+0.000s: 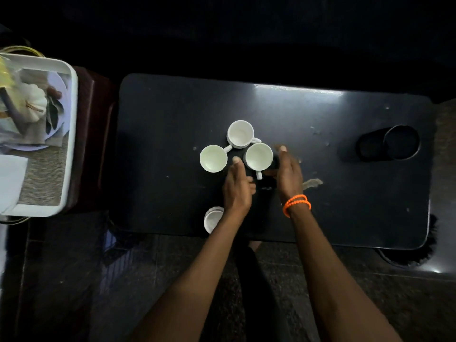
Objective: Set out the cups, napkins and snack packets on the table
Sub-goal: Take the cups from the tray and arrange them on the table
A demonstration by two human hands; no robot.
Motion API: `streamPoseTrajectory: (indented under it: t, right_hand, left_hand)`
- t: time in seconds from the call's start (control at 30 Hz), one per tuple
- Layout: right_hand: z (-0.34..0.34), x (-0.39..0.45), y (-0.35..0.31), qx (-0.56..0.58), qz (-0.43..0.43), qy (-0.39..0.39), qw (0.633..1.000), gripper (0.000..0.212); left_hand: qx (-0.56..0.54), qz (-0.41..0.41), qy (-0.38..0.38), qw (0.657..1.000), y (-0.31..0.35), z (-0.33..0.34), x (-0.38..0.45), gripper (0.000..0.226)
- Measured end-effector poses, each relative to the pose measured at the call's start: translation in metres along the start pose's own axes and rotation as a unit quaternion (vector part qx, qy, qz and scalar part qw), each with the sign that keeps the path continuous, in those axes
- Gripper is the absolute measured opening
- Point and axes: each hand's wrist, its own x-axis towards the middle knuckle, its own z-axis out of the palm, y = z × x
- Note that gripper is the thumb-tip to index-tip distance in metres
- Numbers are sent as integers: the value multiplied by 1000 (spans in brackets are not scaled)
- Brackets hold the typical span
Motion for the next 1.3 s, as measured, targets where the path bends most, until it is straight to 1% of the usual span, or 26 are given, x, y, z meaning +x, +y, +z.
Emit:
streamPoseTrajectory:
  t: [0.07, 0.13, 0.2, 0.27, 0.37, 0.43, 0.5, 0.6, 0.63, 0.67, 0.73, 0.87, 1.0, 1.03, 1.17, 1.3]
  right_hand:
    - [3, 0, -3, 4, 9, -17, 1000, 51]
    - [5, -1, -3, 28, 10, -17, 999, 47]
    - [5, -2, -2, 53, 10, -15, 998, 44]
    - [3, -5, -1, 78, 14, -7, 997, 43]
    - [-7, -17, 8, 101, -2, 17, 995, 42]
    - [-16, -28, 19, 108, -7, 47, 993, 40]
    - [-27, -37, 32, 120, -2, 70, 990, 41]
    - [-46, -51, 55, 123, 11, 96, 988, 44]
    - [-52, -56, 63, 114, 17, 100, 988, 43]
    - [-58, -61, 71, 107, 22, 99, 989, 41]
    - [-69, -71, 86, 103, 22, 88, 990, 38]
    - [-82, -87, 102, 90, 20, 79, 993, 40]
    - [-88, -94, 109, 99, 33, 69, 992, 29]
    - [-88, -94, 109, 97, 35, 68, 992, 28]
    - [-89, -92, 109, 95, 38, 69, 992, 29]
    - [-90, -93, 112, 93, 30, 70, 993, 34]
  left_hand:
    - [6, 14, -7, 1000, 4, 11, 5, 44]
    - [46, 47, 6, 998, 6, 14, 8, 46]
    - [60, 54, 13, 997, 6, 12, 10, 46]
    - [72, 48, 4, 996, 2, 11, 12, 56]
    - [74, 43, -17, 996, -7, 9, 6, 83]
    - [78, 49, -34, 995, -15, 9, -5, 89]
    - [82, 56, -52, 994, -26, 13, -19, 79]
    - [86, 52, -58, 993, -48, 20, -41, 39]
    - [89, 52, -60, 993, -57, 21, -47, 32]
    - [89, 52, -64, 993, -66, 21, -53, 29]
    - [81, 52, -73, 993, -83, 21, -65, 29]
    - [78, 48, -90, 992, -110, 18, -78, 28]
    - [97, 51, -105, 989, -117, 16, -81, 29]
    - [101, 53, -105, 988, -118, 16, -80, 28]
    - [108, 50, -100, 988, -121, 18, -78, 36]
    - [97, 48, -95, 990, -125, 21, -81, 33]
